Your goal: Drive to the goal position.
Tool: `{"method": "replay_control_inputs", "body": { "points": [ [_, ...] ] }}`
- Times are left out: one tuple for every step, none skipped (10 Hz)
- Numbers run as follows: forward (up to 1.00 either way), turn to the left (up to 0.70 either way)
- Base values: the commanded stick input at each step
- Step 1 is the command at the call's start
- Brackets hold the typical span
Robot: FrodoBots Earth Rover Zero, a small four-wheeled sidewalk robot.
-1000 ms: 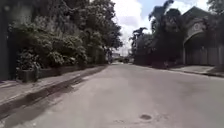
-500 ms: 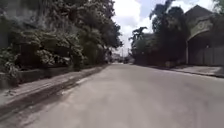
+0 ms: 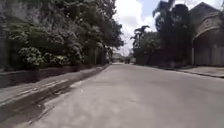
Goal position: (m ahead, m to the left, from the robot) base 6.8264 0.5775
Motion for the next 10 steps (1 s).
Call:
{"method": "replay_control_inputs", "body": {
  "points": [
    [1.00, -0.01],
    [1.00, -0.03],
    [1.00, -0.03],
    [1.00, -0.04],
    [1.00, -0.05],
    [1.00, -0.06],
    [1.00, -0.07],
    [1.00, 0.00],
    [1.00, 0.00],
    [1.00, 0.00]
  ]
}}
